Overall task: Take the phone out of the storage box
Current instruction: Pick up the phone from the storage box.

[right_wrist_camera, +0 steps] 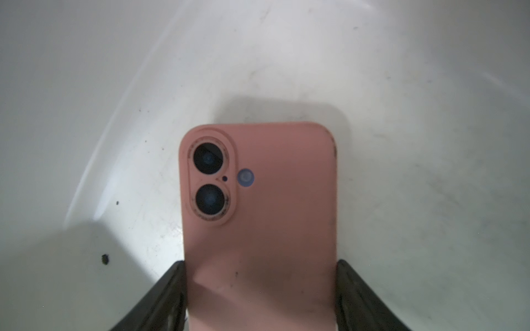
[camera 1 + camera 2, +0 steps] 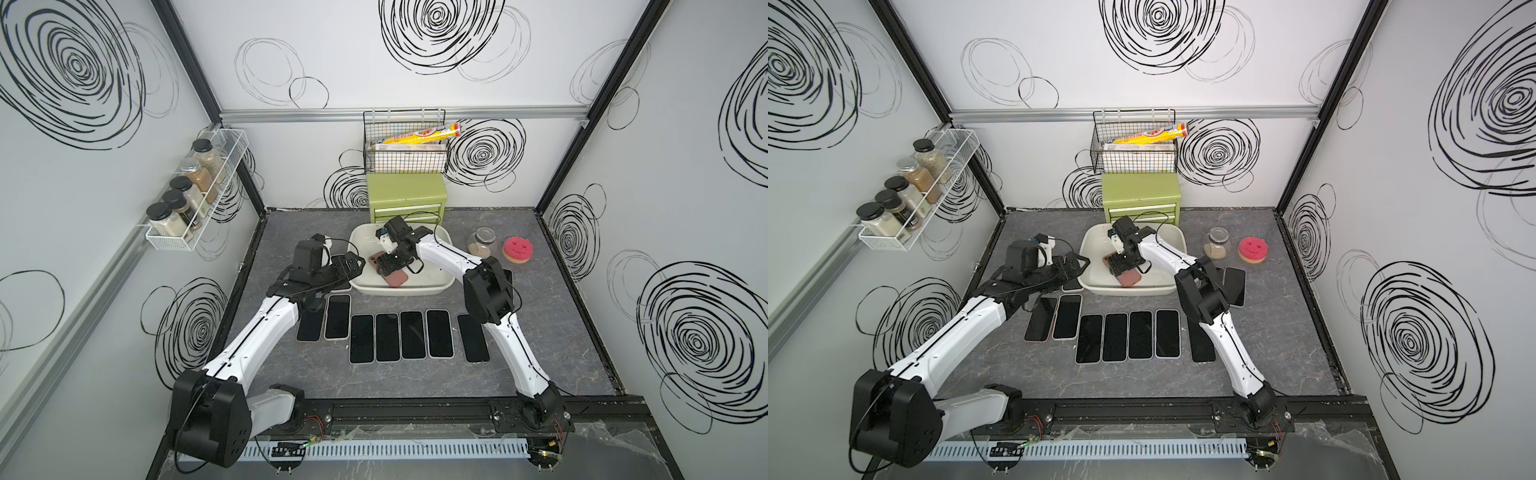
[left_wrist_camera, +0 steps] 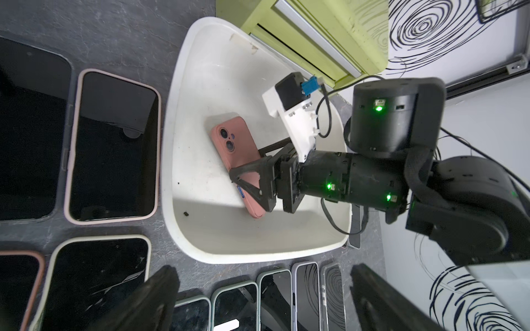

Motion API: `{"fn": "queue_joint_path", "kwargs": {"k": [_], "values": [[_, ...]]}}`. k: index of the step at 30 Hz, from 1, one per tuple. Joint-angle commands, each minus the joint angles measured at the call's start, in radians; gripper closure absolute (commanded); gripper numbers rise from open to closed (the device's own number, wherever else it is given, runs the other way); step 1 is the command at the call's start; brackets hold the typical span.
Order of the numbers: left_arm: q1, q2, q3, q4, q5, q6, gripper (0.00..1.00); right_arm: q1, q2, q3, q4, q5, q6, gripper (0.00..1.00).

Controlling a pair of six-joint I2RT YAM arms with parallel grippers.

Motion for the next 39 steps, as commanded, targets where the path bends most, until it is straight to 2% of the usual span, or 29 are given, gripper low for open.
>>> {"fn": "queue_joint_path", "kwargs": {"k": [1, 5, 9, 12, 14, 17, 20, 23, 27, 32, 39], "values": [[0.002, -0.028, -0.044, 0.118, 0.062, -0.038, 0.01, -0.084, -0.142, -0.028, 0.075, -0.235, 0.132, 0.60], [0.007, -0.039, -0.100, 0.239, 0.124, -0.107, 0.01, -0.142, -0.227, -0.169, 0.283, -0.485, 0.261, 0.60], [0.009, -0.041, -0.133, 0.384, 0.180, -0.183, 0.01, -0.182, -0.321, -0.353, 0.577, -0.652, 0.461, 0.60], [0.008, -0.027, -0.155, 0.543, 0.244, -0.271, 0.01, -0.203, -0.397, -0.561, 1.067, -0.786, 0.787, 0.60], [0.006, -0.006, -0.181, 0.694, 0.283, -0.364, 0.01, -0.206, -0.423, -0.691, 1.481, -0.805, 1.081, 0.60], [-0.001, 0.036, -0.203, 0.888, 0.310, -0.482, 0.01, -0.206, -0.382, -0.727, 1.936, -0.815, 1.443, 0.60], [-0.020, 0.081, -0.212, 1.068, 0.328, -0.585, 0.01, -0.207, -0.329, -0.704, 2.205, -0.782, 1.678, 0.60], [-0.027, 0.112, -0.225, 1.230, 0.334, -0.684, 0.01, -0.207, -0.288, -0.667, 2.383, -0.719, 1.834, 0.60], [-0.029, 0.138, -0.236, 1.385, 0.314, -0.790, 0.01, -0.205, -0.244, -0.591, 2.507, -0.659, 1.974, 0.60], [-0.041, 0.175, -0.210, 1.578, 0.252, -0.881, 0.01, -0.194, -0.224, -0.522, 2.578, -0.562, 2.067, 0.60], [-0.106, 0.334, -0.137, 1.903, 0.176, -1.041, 0.01, -0.159, -0.214, -0.435, 2.571, -0.489, 2.128, 0.60]]}}
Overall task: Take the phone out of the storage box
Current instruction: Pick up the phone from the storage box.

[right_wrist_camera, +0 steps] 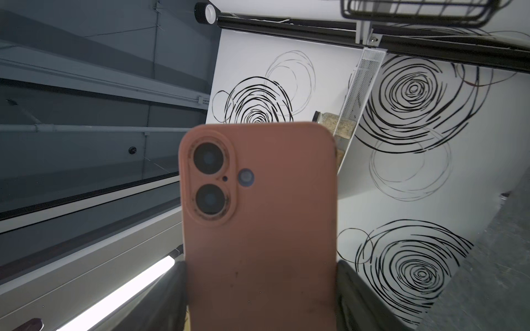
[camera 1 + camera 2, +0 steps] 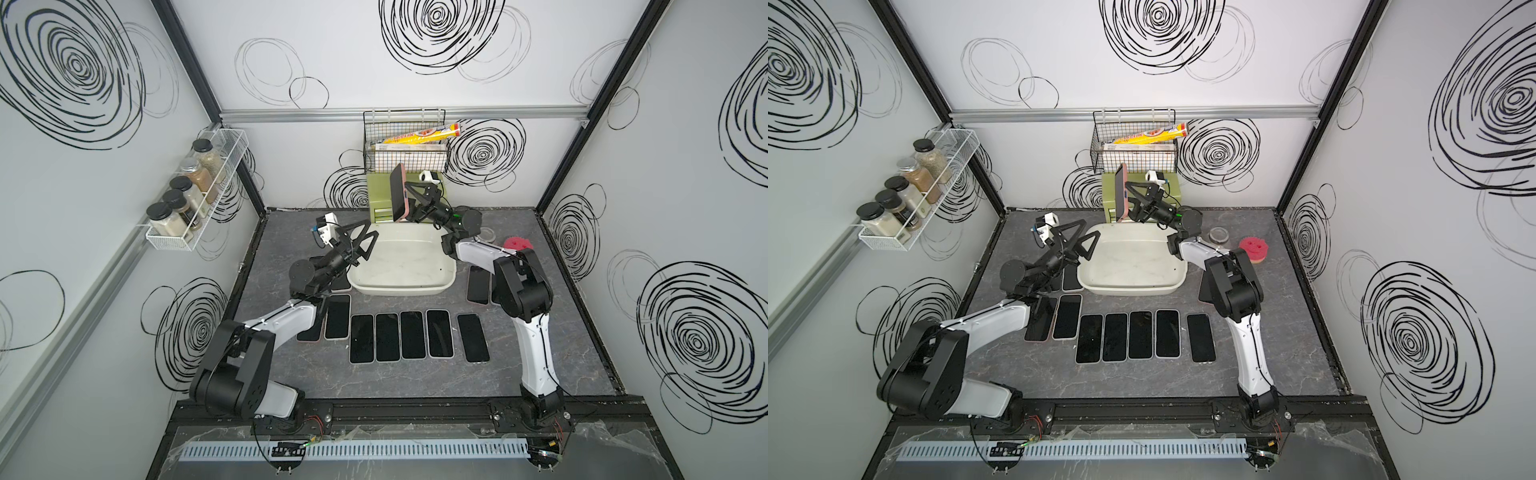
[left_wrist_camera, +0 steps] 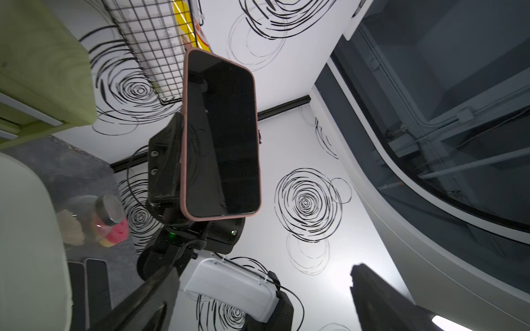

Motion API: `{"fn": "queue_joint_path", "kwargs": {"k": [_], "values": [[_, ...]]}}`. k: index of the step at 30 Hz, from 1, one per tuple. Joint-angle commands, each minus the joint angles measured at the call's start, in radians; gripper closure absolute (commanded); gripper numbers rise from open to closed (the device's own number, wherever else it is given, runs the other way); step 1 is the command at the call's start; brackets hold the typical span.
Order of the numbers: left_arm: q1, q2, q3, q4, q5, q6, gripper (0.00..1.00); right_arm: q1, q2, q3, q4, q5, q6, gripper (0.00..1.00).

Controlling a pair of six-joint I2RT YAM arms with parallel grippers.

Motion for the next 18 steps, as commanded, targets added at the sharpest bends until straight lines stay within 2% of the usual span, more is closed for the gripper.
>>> {"fn": "queue_joint_path", "kwargs": {"k": [1, 6, 18], "values": [[-0.036, 0.075, 0.051, 0.309, -0.057, -0.115, 0.01, 0.026, -0.005, 0.061, 0.309, 0.088, 0.193, 0.61], [-0.062, 0.186, 0.138, 0.427, -0.068, -0.176, 0.01, 0.050, -0.016, 0.099, 0.283, 0.095, 0.209, 0.61], [-0.058, 0.216, 0.221, 0.428, -0.124, -0.144, 0.01, 0.063, -0.036, 0.112, 0.269, 0.100, 0.233, 0.63]]}}
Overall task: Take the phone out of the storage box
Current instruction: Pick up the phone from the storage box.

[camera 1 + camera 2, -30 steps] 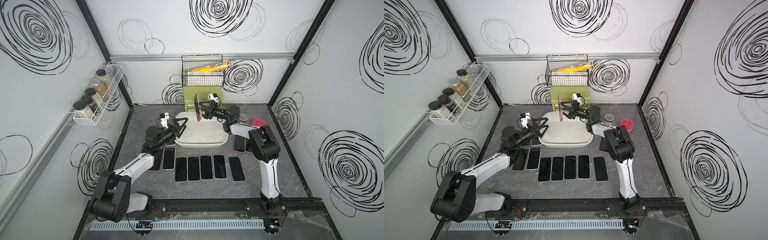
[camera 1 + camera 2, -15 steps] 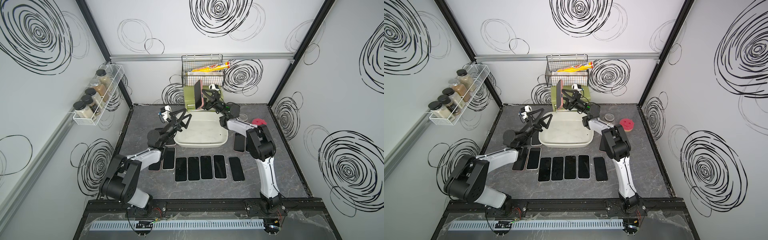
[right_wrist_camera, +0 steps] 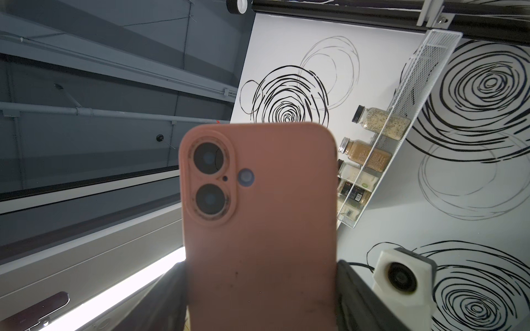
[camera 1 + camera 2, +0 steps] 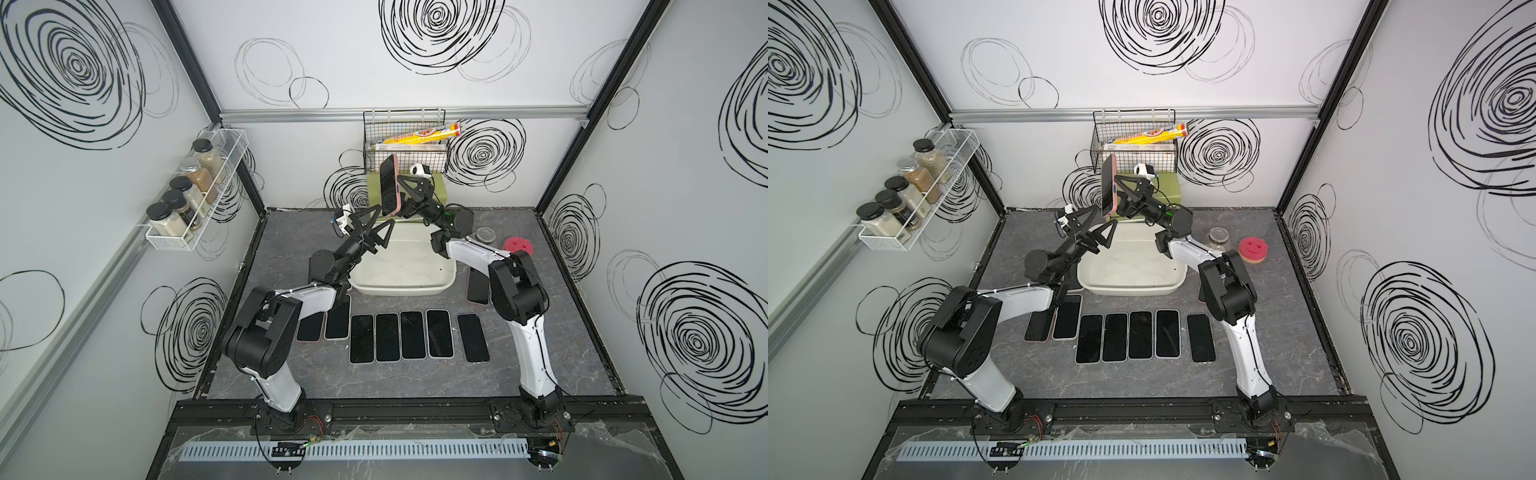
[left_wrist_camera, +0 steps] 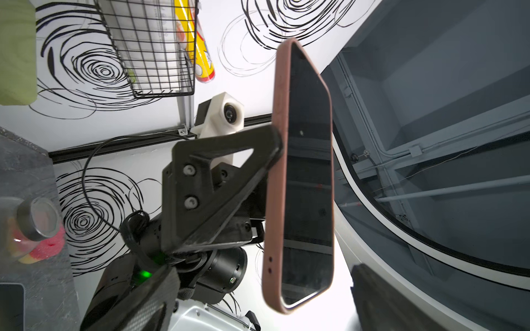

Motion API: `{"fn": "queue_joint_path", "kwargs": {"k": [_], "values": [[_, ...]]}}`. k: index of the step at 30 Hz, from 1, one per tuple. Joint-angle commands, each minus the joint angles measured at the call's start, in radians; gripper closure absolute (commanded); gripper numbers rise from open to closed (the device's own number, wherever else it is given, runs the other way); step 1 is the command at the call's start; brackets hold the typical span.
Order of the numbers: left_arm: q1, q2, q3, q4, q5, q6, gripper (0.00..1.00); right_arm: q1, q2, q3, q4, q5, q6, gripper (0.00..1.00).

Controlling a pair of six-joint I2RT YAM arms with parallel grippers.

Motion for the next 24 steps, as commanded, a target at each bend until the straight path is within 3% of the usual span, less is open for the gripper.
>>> {"fn": "queue_joint_path", "kwargs": {"k": [1, 8, 12, 20, 24], "values": [[0.004, 0.003, 0.046, 0.330, -0.023, 0.001, 0.01, 0.005, -0.041, 0.038, 0.246, 0.030, 0.224, 0.63], [-0.003, 0.016, 0.072, 0.331, -0.028, 0.004, 0.02, 0.013, -0.035, 0.050, 0.245, 0.051, 0.232, 0.65], [-0.006, 0.021, 0.082, 0.331, -0.034, 0.001, 0.08, 0.020, -0.027, 0.072, 0.243, 0.065, 0.240, 0.66], [-0.009, 0.041, 0.150, 0.331, -0.029, -0.045, 0.27, 0.036, -0.009, 0.129, 0.226, 0.074, 0.246, 0.67], [-0.012, 0.042, 0.177, 0.331, -0.029, -0.065, 0.49, 0.037, -0.004, 0.134, 0.227, 0.087, 0.246, 0.68]]}}
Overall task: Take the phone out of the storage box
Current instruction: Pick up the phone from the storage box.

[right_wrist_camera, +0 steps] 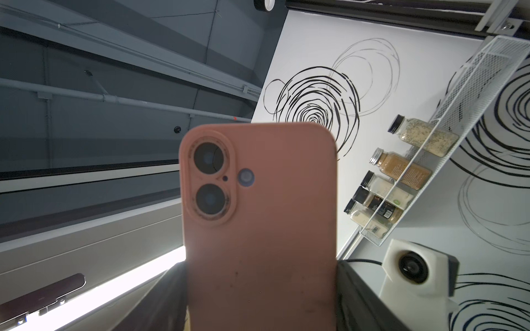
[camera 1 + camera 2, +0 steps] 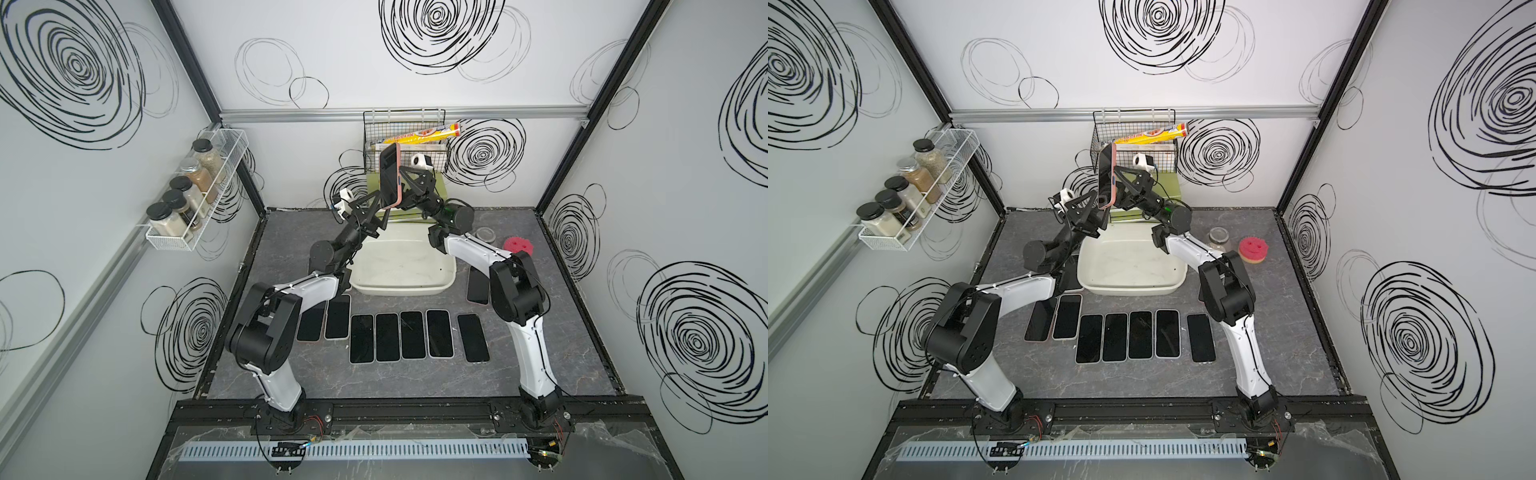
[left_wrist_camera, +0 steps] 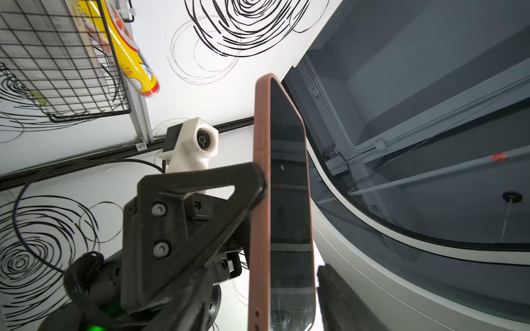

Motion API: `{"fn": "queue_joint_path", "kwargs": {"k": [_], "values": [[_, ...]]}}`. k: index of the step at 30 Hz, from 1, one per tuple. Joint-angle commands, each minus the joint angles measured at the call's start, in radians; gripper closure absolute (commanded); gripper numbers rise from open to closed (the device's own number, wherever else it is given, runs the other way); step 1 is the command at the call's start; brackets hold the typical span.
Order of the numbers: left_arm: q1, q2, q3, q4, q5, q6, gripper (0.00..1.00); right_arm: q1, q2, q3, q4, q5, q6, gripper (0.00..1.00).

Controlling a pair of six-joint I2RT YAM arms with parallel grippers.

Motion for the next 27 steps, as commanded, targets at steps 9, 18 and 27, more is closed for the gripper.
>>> {"fn": "queue_joint_path", "kwargs": {"k": [9, 18, 27], "values": [[-0.014, 0.032, 0.066, 0.307, 0.014, -0.071, 0.64, 0.019, 0.009, 0.060, 0.215, 0.048, 0.244, 0.71], [-0.013, 0.044, 0.114, 0.307, 0.019, -0.131, 0.87, 0.024, 0.011, 0.052, 0.226, 0.065, 0.244, 0.73], [0.002, 0.027, 0.152, 0.307, -0.019, -0.201, 0.94, 0.024, 0.007, -0.001, 0.231, 0.105, 0.246, 0.26]]}}
